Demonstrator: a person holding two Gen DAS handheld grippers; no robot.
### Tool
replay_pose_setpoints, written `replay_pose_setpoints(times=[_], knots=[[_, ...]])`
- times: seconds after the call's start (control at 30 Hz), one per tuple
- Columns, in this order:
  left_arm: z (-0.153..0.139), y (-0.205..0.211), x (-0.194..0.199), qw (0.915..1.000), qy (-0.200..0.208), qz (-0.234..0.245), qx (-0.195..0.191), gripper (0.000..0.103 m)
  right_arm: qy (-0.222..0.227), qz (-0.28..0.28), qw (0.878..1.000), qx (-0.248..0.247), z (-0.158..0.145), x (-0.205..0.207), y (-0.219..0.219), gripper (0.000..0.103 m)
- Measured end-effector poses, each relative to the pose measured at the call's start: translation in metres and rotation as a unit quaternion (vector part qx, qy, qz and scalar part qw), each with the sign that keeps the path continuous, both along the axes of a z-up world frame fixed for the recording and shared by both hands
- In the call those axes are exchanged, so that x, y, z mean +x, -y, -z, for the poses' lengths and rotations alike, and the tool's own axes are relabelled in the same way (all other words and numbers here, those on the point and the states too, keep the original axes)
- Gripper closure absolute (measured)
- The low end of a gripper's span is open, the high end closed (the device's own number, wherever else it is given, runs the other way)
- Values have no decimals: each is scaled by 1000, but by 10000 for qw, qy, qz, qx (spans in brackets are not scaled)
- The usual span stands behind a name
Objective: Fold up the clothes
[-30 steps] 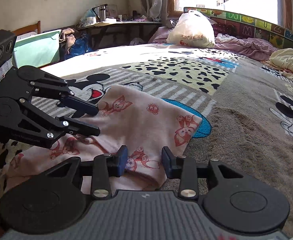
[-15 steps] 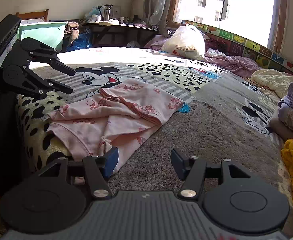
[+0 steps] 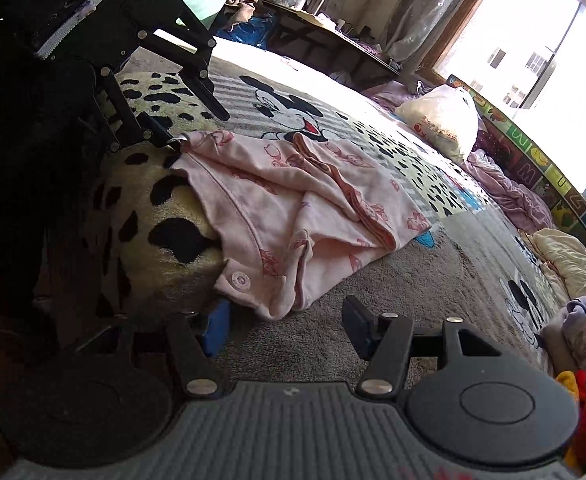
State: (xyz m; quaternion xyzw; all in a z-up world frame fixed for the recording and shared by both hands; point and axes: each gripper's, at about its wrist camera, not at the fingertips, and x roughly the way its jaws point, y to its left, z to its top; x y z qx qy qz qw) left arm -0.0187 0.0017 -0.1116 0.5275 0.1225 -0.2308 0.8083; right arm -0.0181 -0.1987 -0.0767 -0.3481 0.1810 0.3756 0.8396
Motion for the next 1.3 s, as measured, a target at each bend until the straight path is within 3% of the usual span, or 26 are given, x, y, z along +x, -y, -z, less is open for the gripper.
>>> replay_pose_setpoints(times=[0.3,0.33,0.37,0.4,0.53,0.8,0.97,1.03,1.07,1.1,1.13,1.2,1.23,1.3], knots=[[-6,6,1,9985,285,124,-459,61,421,-200,9988,180,-9,10,-9,73],[-9,6,5,9982,204,113,-549,66,435,-208,9985,250,-12,11,-9,75],[-13,6,9,9975,86,49,-693,88,441,-211,9983,310,-15,12,-9,78],[-20,5,14,9958,-66,-49,-913,92,429,-203,9982,357,-18,14,-9,81],[-51,-4,42,9807,-473,-290,-1876,94,286,-167,9981,519,-33,31,-7,85],[-98,-24,139,9284,-1155,-881,-3420,95,-32,45,9916,1294,-85,119,0,87],[-84,-31,191,8940,-1738,-1398,-3886,95,-317,234,9844,1712,-99,191,-1,87],[-70,-33,209,8787,-2010,-1752,-3961,89,-672,350,9791,1886,-88,220,-3,87],[-64,-35,214,8714,-2032,-1935,-4024,76,-804,488,9763,1951,-81,233,-4,86],[-62,-40,212,8640,-1963,-2053,-4157,61,-902,680,9723,2047,-73,243,-4,84],[-64,-45,209,8555,-1914,-2101,-4328,57,-1020,891,9661,2198,-65,252,-1,81],[-67,-56,201,8412,-1780,-2189,-4613,57,-1201,1346,9466,2673,-55,261,12,65],[-72,-59,195,8395,-1633,-2173,-4705,57,-1218,1544,9341,2979,-52,259,22,64],[-82,-63,184,8349,-1372,-2002,-4940,57,-1117,1743,9230,3243,-48,248,35,64]])
